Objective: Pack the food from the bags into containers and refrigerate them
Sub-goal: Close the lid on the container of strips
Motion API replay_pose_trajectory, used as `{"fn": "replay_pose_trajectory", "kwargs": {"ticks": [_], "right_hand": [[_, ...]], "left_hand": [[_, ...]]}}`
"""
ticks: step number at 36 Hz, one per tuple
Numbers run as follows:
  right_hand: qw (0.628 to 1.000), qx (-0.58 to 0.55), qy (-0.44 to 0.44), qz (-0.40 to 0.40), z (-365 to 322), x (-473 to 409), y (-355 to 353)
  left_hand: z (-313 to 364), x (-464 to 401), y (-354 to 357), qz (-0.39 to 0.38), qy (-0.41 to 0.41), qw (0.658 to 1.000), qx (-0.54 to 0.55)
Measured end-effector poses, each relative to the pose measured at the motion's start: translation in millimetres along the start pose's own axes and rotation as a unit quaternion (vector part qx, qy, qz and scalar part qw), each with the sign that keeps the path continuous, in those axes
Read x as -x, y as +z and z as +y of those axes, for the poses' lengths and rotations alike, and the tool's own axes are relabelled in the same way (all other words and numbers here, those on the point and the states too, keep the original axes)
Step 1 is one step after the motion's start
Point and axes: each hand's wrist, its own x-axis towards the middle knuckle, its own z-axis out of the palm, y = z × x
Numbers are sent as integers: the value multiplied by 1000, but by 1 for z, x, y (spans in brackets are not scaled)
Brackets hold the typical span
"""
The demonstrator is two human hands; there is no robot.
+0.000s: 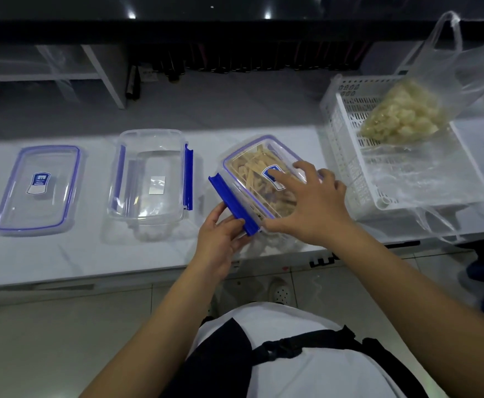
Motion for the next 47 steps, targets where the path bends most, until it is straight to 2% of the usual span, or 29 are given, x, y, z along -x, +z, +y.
{"fn": "replay_pose_trajectory", "kwargs": {"ticks": [5, 12, 24, 30, 39, 47], "right_hand": [[998, -16, 16, 66, 21, 38, -1], [992, -61, 27, 105, 48, 75, 27], [981, -84, -13, 173, -4, -26, 40], [987, -46, -13, 153, -21, -62, 50], [993, -13, -4, 117, -15, -69, 53], [999, 31, 1, 32, 0, -54, 48]], "left_hand": [[-1, -2, 0, -1, -3, 1000, -5], [2, -5, -2, -10, -18, 1000, 16], [2, -8, -1, -11, -15, 1000, -10], [0, -6, -2, -7, -6, 1000, -4], [1, -3, -1, -2, -10, 1000, 3], [1, -3, 0, 0, -10, 1000, 16]]}}
